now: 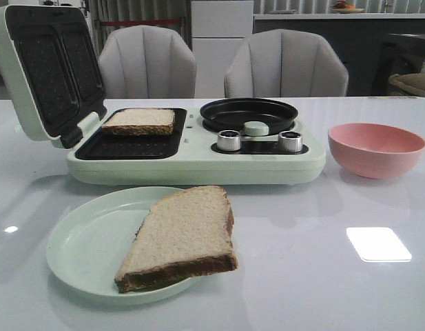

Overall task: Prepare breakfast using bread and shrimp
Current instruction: 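Withdraw the left gripper upward away from the sandwich maker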

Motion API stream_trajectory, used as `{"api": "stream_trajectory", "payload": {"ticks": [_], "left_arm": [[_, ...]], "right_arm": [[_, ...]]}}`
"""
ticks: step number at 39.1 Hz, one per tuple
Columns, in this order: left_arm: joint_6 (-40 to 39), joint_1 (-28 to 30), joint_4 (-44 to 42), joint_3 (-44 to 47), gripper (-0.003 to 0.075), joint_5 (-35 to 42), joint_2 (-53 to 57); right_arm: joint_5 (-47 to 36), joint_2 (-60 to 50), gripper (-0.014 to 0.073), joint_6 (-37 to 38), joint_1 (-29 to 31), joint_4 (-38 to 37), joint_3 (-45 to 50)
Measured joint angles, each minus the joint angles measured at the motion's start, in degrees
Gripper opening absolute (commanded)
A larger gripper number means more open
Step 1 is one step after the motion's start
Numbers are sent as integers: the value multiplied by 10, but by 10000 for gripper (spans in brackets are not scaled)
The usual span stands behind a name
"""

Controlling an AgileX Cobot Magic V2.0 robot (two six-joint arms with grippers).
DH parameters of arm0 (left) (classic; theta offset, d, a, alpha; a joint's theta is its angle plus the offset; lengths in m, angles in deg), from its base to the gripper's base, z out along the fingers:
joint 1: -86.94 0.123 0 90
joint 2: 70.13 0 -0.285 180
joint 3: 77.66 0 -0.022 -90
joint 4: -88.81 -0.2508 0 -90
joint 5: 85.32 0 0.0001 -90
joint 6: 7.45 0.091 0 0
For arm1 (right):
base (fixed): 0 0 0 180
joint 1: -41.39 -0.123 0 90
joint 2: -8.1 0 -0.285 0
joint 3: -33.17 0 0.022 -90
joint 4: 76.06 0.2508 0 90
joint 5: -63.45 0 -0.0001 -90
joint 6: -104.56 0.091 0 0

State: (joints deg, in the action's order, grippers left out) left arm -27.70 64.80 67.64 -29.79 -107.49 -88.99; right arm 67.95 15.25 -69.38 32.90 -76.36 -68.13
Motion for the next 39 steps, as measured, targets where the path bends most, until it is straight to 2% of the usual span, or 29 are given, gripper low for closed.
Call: {"api": "stream_trajectory", "payload": {"ticks": [12, 21, 26, 32, 39], "left_arm": [[0, -9, -1, 111, 583, -1, 113], [0, -13, -1, 122, 583, 17, 113], [0, -14, -1, 125, 583, 18, 113], [0, -14, -1, 125, 583, 19, 113], [0, -14, -1, 125, 584, 19, 113]], "right_arm": [[0, 0, 152, 0, 0, 0, 0], [-1, 0, 152, 0, 0, 0, 1], [-31, 0, 152, 1, 0, 16, 1], [5, 6, 152, 3, 0, 64, -28], [43, 90, 152, -1, 0, 72, -108]]}}
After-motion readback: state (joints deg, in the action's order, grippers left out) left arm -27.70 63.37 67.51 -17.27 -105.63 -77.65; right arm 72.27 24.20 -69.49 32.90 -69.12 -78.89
